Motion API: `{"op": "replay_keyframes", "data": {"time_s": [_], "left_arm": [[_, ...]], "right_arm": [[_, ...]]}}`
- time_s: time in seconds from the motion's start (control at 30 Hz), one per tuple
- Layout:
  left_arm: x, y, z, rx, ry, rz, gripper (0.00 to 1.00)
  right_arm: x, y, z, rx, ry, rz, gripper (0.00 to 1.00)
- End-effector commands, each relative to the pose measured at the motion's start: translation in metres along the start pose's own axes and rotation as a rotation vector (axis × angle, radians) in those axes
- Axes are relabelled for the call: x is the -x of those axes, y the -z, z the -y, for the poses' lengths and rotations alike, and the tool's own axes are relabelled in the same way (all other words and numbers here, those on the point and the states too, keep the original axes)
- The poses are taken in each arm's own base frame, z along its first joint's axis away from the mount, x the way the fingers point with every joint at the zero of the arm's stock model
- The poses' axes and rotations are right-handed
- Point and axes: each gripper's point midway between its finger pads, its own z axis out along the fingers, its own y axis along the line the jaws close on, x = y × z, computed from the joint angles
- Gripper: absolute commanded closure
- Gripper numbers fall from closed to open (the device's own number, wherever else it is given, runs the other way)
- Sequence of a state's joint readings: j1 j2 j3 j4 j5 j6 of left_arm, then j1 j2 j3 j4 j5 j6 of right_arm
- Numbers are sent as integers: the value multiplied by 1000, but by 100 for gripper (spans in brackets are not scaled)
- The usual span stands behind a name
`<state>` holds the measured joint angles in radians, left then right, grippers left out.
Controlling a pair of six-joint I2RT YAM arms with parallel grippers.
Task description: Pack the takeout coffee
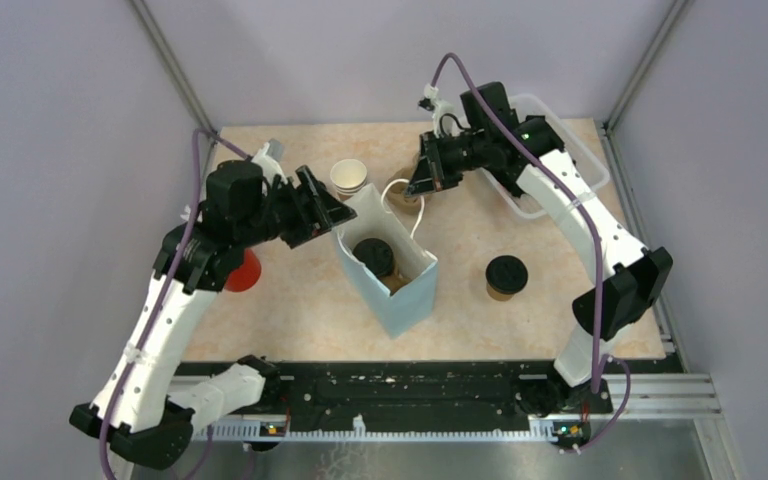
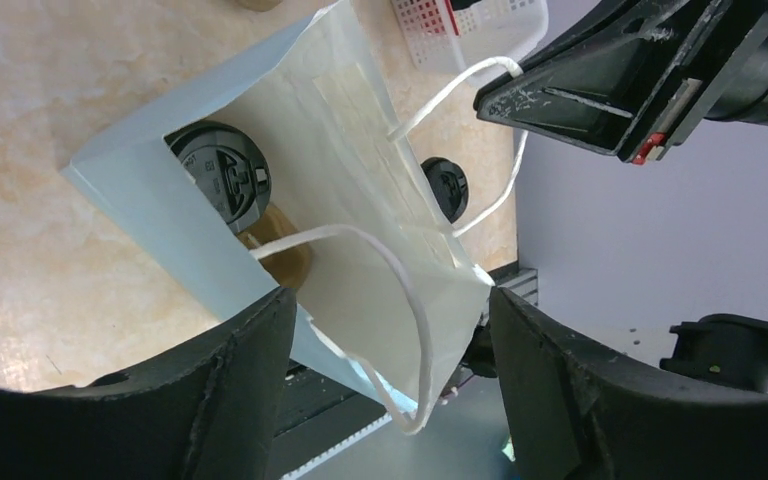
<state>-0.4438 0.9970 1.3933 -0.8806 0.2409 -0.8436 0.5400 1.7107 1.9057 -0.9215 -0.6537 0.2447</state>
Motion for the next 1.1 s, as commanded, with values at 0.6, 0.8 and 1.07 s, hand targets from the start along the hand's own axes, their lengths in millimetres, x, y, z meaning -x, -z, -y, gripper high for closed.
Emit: {"op": "replay_keyframes", "data": {"time_s": [0.6, 0.8, 1.07], "left_arm": [[-69, 26, -12, -187, 105, -122, 100], [-73, 9, -14, -205, 146, -158, 97], [-55, 14, -15, -186, 97, -48, 100]], "right_arm": [[55, -6, 38, -70, 21, 105, 100], [49, -4, 39, -100, -65, 80, 94], [39, 87, -25, -169, -111, 135, 22]]}}
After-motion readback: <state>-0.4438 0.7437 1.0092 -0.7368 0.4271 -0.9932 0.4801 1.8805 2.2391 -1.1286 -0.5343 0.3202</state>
